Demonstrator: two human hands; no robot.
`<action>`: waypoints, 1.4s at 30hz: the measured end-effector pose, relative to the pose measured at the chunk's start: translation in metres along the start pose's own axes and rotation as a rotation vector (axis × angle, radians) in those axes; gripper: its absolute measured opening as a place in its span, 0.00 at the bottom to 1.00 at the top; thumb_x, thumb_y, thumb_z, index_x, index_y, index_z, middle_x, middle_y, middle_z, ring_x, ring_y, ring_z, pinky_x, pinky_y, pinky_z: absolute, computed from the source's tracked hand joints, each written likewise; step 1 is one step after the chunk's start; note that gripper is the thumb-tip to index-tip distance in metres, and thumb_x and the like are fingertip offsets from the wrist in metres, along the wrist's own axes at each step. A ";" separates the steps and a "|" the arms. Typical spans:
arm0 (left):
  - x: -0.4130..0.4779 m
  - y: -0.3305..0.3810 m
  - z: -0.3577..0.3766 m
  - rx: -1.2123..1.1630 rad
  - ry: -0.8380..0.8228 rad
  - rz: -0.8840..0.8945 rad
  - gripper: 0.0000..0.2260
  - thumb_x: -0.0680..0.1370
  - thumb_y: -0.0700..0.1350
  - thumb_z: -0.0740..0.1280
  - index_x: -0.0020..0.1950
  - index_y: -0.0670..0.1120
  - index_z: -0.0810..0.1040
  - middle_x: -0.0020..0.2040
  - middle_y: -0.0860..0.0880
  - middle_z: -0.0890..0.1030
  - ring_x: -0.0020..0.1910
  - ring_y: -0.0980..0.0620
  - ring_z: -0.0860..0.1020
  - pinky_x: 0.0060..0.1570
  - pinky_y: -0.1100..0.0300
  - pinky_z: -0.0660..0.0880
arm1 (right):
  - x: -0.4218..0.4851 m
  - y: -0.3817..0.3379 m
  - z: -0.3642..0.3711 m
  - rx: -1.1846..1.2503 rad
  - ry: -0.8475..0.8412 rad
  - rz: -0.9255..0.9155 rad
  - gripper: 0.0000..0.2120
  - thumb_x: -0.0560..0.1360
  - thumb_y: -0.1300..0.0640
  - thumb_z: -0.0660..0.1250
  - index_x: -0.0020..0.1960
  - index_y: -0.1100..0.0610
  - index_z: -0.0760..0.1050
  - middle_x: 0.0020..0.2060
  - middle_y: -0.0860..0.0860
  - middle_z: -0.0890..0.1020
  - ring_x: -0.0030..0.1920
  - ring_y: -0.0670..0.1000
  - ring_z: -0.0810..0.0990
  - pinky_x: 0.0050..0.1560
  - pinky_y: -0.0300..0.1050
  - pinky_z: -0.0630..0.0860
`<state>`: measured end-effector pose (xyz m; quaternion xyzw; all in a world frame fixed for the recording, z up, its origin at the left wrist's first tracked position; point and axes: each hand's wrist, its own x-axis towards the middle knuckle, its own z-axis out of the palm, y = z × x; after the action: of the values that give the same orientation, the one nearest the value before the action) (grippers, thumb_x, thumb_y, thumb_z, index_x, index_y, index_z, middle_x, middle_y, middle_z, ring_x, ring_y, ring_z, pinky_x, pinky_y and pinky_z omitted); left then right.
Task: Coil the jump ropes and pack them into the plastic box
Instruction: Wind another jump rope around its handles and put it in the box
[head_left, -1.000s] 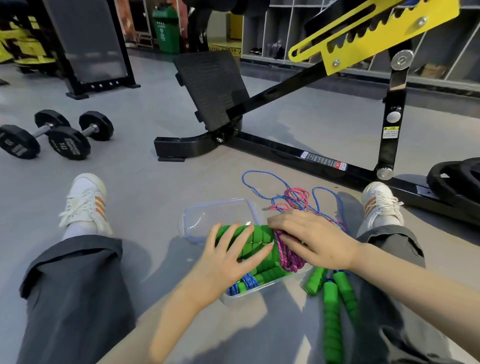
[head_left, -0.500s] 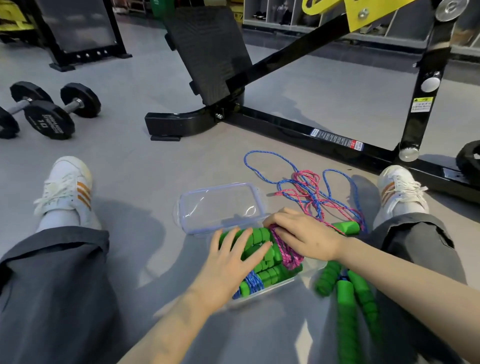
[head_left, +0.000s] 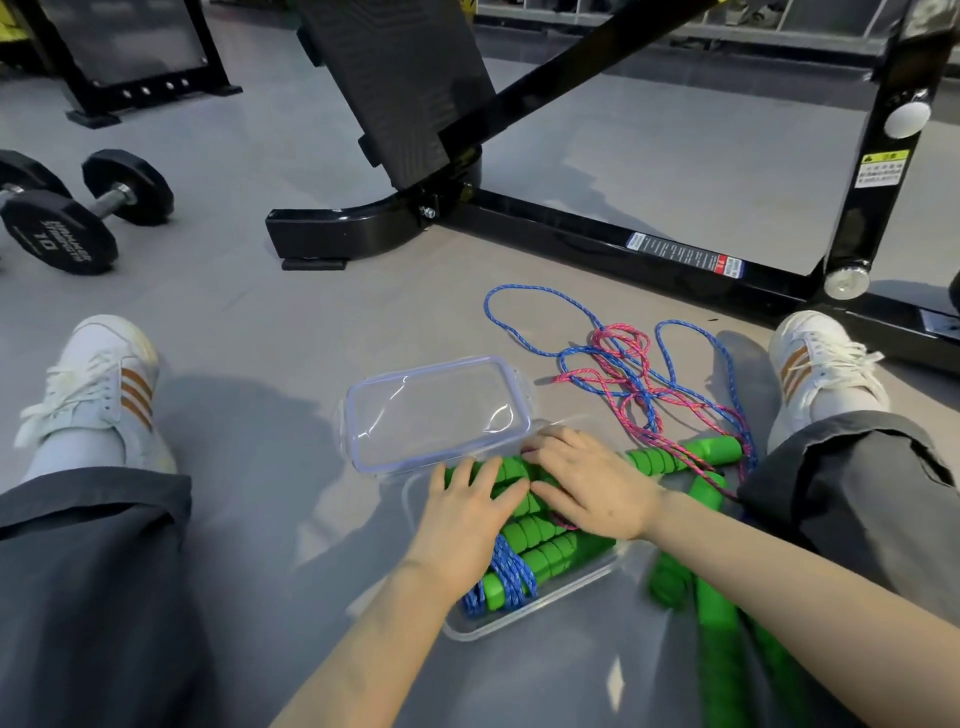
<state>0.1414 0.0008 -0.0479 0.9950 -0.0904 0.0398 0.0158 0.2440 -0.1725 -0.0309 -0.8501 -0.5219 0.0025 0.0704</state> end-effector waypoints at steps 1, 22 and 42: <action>0.000 0.001 0.000 -0.009 0.006 -0.006 0.38 0.45 0.37 0.80 0.55 0.53 0.82 0.52 0.45 0.81 0.47 0.44 0.81 0.45 0.45 0.78 | -0.006 0.002 0.002 -0.026 0.003 -0.017 0.25 0.78 0.43 0.52 0.63 0.61 0.72 0.63 0.57 0.74 0.64 0.56 0.71 0.65 0.52 0.69; -0.011 0.025 -0.009 0.032 -0.240 -0.037 0.29 0.46 0.38 0.81 0.46 0.52 0.85 0.63 0.31 0.74 0.61 0.28 0.73 0.61 0.37 0.65 | -0.016 0.032 0.024 -0.248 0.059 -0.247 0.22 0.76 0.47 0.54 0.66 0.53 0.73 0.66 0.56 0.74 0.63 0.58 0.76 0.57 0.50 0.78; -0.024 0.026 -0.017 -0.177 -0.230 0.021 0.30 0.78 0.33 0.57 0.76 0.58 0.61 0.76 0.43 0.34 0.75 0.45 0.33 0.68 0.49 0.28 | -0.018 0.030 0.027 -0.414 0.007 -0.206 0.25 0.76 0.46 0.52 0.72 0.50 0.61 0.68 0.54 0.73 0.64 0.56 0.75 0.63 0.51 0.71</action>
<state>0.1116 -0.0200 -0.0328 0.9867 -0.1049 -0.0823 0.0926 0.2607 -0.1988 -0.0629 -0.7885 -0.5952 -0.1149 -0.1039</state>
